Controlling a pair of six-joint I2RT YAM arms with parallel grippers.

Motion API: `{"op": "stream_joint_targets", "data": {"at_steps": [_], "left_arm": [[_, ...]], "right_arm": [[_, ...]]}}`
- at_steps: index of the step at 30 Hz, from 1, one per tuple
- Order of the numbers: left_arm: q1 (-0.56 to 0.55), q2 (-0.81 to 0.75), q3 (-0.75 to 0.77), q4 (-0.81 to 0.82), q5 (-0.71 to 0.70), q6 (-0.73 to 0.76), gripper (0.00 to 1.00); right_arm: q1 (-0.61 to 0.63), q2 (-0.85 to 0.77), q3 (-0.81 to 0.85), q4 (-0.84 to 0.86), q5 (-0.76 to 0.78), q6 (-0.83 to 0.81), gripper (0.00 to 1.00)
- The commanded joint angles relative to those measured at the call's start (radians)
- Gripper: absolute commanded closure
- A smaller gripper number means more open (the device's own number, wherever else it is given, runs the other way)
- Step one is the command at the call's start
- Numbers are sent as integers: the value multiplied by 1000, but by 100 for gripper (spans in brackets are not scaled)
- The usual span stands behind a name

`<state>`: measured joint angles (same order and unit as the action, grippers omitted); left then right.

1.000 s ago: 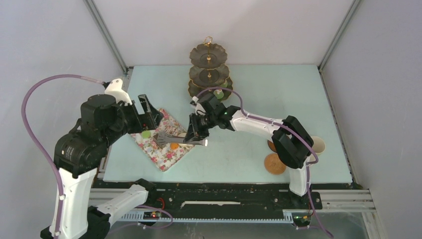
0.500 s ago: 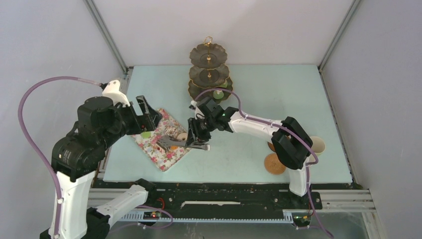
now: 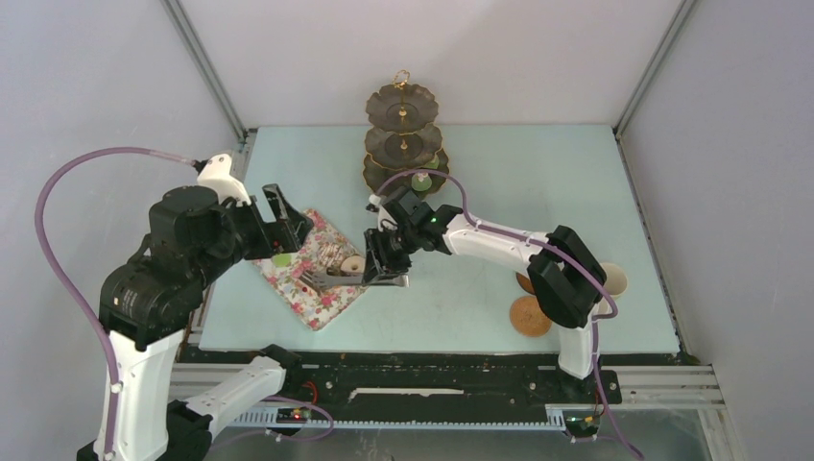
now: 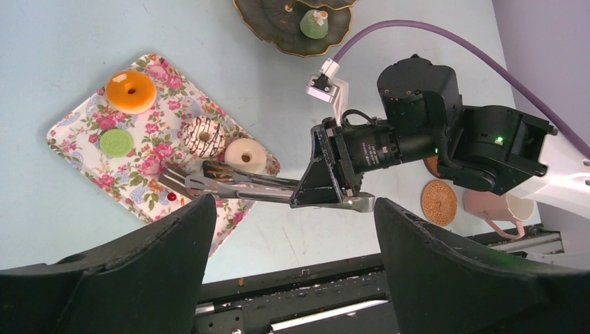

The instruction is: Serve the afternoon tea

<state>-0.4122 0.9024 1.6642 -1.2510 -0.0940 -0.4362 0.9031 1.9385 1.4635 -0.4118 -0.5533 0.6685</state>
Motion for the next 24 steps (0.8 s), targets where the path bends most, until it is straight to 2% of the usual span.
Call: {"op": "stream_joint_targets", "data": {"at_steps": [1, 14, 24], "left_arm": [[-6, 2, -15, 27, 8, 5, 9], [-7, 5, -11, 25, 10, 6, 9], [-6, 7, -3, 22, 3, 7, 9]], "right_arm": [[7, -52, 48, -1, -9, -50, 57], [58, -20, 184, -83, 118, -198, 56], [136, -1, 265, -202, 294, -332, 56]]}}
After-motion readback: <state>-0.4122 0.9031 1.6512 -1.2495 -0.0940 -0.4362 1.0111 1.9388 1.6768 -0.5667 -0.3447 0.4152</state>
